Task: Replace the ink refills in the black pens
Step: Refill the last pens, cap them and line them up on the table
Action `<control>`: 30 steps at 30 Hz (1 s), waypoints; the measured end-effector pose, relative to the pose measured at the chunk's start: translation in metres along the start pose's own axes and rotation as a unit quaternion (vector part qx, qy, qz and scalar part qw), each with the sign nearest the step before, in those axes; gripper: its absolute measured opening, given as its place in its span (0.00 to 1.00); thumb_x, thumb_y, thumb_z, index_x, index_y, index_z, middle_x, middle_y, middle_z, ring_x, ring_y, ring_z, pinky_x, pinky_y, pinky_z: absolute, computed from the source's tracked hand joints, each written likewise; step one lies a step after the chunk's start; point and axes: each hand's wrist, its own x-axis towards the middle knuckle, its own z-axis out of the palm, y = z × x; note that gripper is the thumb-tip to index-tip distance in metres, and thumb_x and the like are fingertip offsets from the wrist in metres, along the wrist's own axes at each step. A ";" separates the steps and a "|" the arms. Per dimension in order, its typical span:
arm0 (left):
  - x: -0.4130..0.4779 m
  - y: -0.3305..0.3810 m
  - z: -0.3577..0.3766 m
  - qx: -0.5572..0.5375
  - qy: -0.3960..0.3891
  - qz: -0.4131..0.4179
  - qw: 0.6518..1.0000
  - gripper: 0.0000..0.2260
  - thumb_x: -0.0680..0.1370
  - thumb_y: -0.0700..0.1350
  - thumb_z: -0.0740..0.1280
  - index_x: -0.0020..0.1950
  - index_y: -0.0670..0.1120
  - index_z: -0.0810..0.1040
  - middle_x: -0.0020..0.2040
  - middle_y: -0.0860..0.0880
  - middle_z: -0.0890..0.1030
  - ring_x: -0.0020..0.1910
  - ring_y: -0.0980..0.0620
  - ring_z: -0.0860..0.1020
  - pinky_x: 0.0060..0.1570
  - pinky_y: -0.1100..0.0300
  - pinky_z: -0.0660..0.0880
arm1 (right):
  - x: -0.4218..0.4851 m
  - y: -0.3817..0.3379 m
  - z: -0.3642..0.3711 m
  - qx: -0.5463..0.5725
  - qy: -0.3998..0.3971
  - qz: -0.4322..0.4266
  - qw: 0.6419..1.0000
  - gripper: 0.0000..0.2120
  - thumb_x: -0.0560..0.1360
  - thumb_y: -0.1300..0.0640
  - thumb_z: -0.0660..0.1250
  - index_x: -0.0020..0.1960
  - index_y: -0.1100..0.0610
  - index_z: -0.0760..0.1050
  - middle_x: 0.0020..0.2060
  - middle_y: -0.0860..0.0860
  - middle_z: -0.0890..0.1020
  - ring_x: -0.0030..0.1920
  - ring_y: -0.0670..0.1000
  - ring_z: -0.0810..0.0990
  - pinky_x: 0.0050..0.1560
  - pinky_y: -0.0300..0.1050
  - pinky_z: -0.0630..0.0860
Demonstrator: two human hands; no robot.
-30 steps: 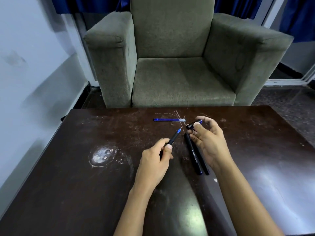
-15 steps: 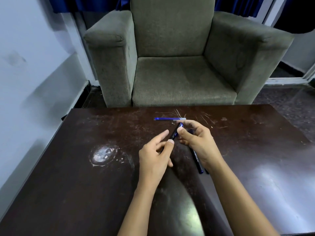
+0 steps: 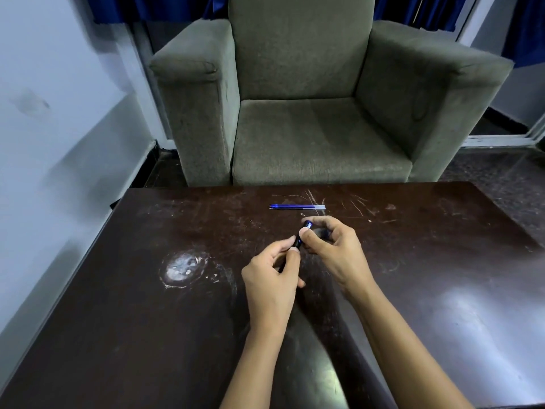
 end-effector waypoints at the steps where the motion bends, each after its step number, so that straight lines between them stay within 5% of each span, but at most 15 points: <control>1: -0.001 0.000 0.000 0.007 0.003 0.004 1.000 0.09 0.76 0.40 0.68 0.55 0.48 0.84 0.41 0.52 0.85 0.24 0.59 0.79 0.29 0.75 0.70 | 0.000 0.000 0.000 -0.004 0.002 0.002 1.000 0.07 0.72 0.54 0.71 0.50 0.48 0.80 0.38 0.54 0.84 0.46 0.58 0.83 0.53 0.60 0.79; 7: -0.001 0.003 0.006 0.010 -0.022 -0.020 1.000 0.08 0.77 0.42 0.66 0.51 0.52 0.82 0.42 0.58 0.82 0.32 0.59 0.81 0.33 0.73 0.72 | 0.004 0.001 -0.004 -0.038 -0.003 0.013 0.999 0.09 0.73 0.53 0.69 0.53 0.45 0.80 0.41 0.53 0.85 0.45 0.55 0.84 0.53 0.57 0.79; 12: -0.002 0.003 0.016 0.029 -0.102 -0.064 0.992 0.09 0.77 0.43 0.63 0.48 0.57 0.79 0.41 0.58 0.82 0.41 0.63 0.79 0.39 0.71 0.74 | 0.007 -0.002 -0.022 -0.008 0.015 0.036 0.999 0.10 0.75 0.60 0.68 0.53 0.49 0.80 0.43 0.57 0.85 0.37 0.47 0.83 0.44 0.42 0.81; 15: 0.002 -0.004 0.016 0.033 -0.132 -0.091 0.987 0.10 0.76 0.44 0.65 0.52 0.54 0.82 0.44 0.56 0.84 0.44 0.61 0.81 0.49 0.62 0.79 | 0.007 0.004 -0.028 -0.046 0.006 0.052 0.998 0.13 0.75 0.60 0.67 0.57 0.50 0.80 0.42 0.53 0.85 0.37 0.45 0.83 0.48 0.47 0.82; 17: 0.003 -0.009 0.017 0.062 -0.132 -0.087 0.985 0.09 0.76 0.44 0.68 0.55 0.51 0.83 0.43 0.55 0.84 0.42 0.62 0.81 0.44 0.70 0.77 | 0.008 0.006 -0.032 -0.095 0.004 0.053 0.994 0.14 0.74 0.58 0.68 0.59 0.49 0.79 0.40 0.50 0.84 0.39 0.46 0.83 0.50 0.49 0.81; 21: 0.002 -0.016 0.021 0.124 -0.084 -0.060 0.987 0.10 0.77 0.43 0.69 0.56 0.45 0.82 0.44 0.52 0.84 0.37 0.63 0.79 0.34 0.78 0.72 | 0.011 0.009 -0.051 -0.211 0.064 0.073 0.973 0.11 0.74 0.57 0.69 0.56 0.53 0.80 0.41 0.49 0.82 0.41 0.46 0.80 0.42 0.38 0.74; 26: -0.004 -0.015 0.032 0.223 -0.047 -0.020 0.973 0.11 0.78 0.44 0.67 0.60 0.45 0.80 0.48 0.48 0.84 0.43 0.53 0.83 0.45 0.59 0.81 | 0.011 0.018 -0.065 -0.267 0.057 0.157 0.949 0.10 0.72 0.55 0.73 0.53 0.55 0.80 0.41 0.51 0.81 0.40 0.49 0.79 0.41 0.39 0.73; 30: -0.006 -0.012 0.044 0.268 -0.033 0.000 0.963 0.10 0.78 0.44 0.66 0.58 0.45 0.79 0.50 0.47 0.83 0.44 0.50 0.83 0.44 0.56 0.80 | 0.008 0.026 -0.058 -0.281 0.053 0.149 0.946 0.14 0.70 0.54 0.74 0.55 0.56 0.80 0.41 0.51 0.82 0.42 0.50 0.80 0.44 0.39 0.75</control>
